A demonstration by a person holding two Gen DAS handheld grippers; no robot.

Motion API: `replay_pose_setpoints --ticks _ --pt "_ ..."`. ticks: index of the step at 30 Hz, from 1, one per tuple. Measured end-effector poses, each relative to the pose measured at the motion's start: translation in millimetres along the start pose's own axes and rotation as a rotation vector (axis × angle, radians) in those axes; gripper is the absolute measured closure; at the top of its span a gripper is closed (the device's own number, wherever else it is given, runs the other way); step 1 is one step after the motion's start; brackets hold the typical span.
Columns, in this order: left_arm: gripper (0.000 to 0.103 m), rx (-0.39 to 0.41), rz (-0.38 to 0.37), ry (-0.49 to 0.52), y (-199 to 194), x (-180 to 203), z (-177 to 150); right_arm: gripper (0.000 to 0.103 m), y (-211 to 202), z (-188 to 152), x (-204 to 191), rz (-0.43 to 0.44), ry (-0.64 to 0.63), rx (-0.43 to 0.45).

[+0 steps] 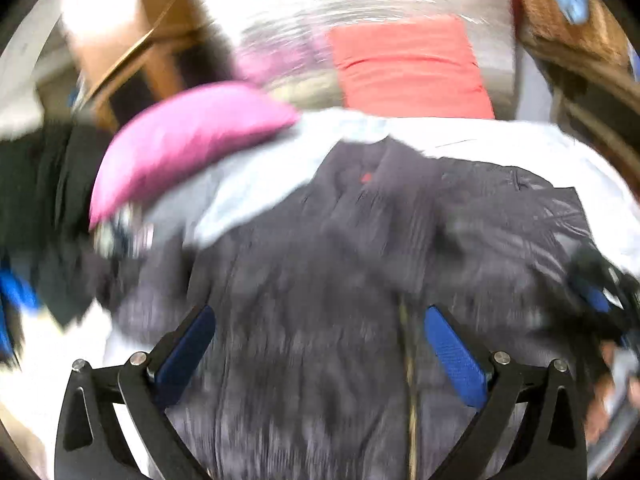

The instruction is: Fold large clothes

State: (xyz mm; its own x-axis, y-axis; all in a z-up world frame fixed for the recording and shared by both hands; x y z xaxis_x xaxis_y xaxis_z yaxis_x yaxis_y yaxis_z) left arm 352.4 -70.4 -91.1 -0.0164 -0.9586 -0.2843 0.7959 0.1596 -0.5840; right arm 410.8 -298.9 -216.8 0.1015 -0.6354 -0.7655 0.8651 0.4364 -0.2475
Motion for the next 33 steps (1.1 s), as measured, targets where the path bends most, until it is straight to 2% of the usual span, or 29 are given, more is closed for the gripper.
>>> replay_pose_setpoints --ticks 2,5,6,7,8,9,11,12,14,16,18,21,26,27,28,30,32,33 --pt "0.000 -0.040 -0.007 0.064 25 18 15 0.006 3 1 -1 0.019 0.015 0.013" --pt "0.001 -0.178 -0.002 0.100 76 39 17 0.006 -2 -1 2 0.030 0.014 0.020" --pt "0.010 -0.207 -0.009 0.101 83 41 14 0.006 1 -5 3 0.030 0.013 0.021" --pt "0.019 -0.230 -0.009 0.112 92 43 12 0.006 1 -5 3 0.032 0.015 0.023" --pt "0.057 -0.266 -0.006 0.121 103 41 7 0.006 1 -5 3 0.035 0.016 0.025" --pt "0.083 -0.301 -0.044 0.061 107 34 2 0.006 0 -4 4 0.036 0.017 0.026" --pt "0.083 -0.285 -0.084 -0.096 104 12 0 0.006 0 -4 3 0.037 0.016 0.026" --pt "0.083 -0.233 -0.110 -0.197 96 -7 1 0.006 2 -4 2 0.037 0.016 0.026" --pt "0.076 -0.167 -0.181 -0.339 82 -32 -8 0.006 2 -4 1 0.038 0.014 0.025" --pt "0.061 -0.155 -0.211 -0.438 77 -47 -26 0.006 2 -4 1 0.036 0.012 0.024" --pt "0.059 -0.172 -0.226 -0.523 81 -59 -50 0.006 1 -5 2 0.036 0.012 0.024" --pt "0.058 -0.231 -0.248 -0.635 95 -72 -77 0.006 1 -5 3 0.031 0.008 0.021" --pt "0.056 -0.240 -0.295 -0.771 98 -89 -97 0.006 2 -5 3 0.024 -0.001 0.020" --pt "0.051 -0.233 -0.290 -0.784 96 -94 -99 0.006 2 -5 3 0.024 -0.001 0.020" --pt "0.040 -0.226 -0.276 -0.795 95 -100 -101 0.006 2 -5 3 0.023 -0.001 0.021" --pt "0.033 -0.214 -0.257 -0.835 96 -109 -101 0.006 2 -5 3 0.022 -0.003 0.021" --pt "0.033 -0.214 -0.271 -0.880 99 -115 -104 0.006 2 -5 3 0.021 -0.004 0.021" --pt "0.039 -0.212 -0.277 -0.897 96 -115 -107 0.006 2 -5 3 0.020 -0.006 0.020"
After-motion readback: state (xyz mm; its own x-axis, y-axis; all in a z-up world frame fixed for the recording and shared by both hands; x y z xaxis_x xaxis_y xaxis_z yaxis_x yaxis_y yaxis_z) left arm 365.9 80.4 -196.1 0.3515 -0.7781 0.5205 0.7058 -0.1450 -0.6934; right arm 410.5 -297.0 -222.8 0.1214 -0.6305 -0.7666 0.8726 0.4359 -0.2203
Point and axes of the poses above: each gripper's, at about its wrist camera, not at the fingertips, and y roughly the way its jaws point, x to its right, z to its top, the point moved 7 cm from there along y, roughly the way its jaws point, and after that the axes turned 9 degrees about x, right-handed, at the moved point
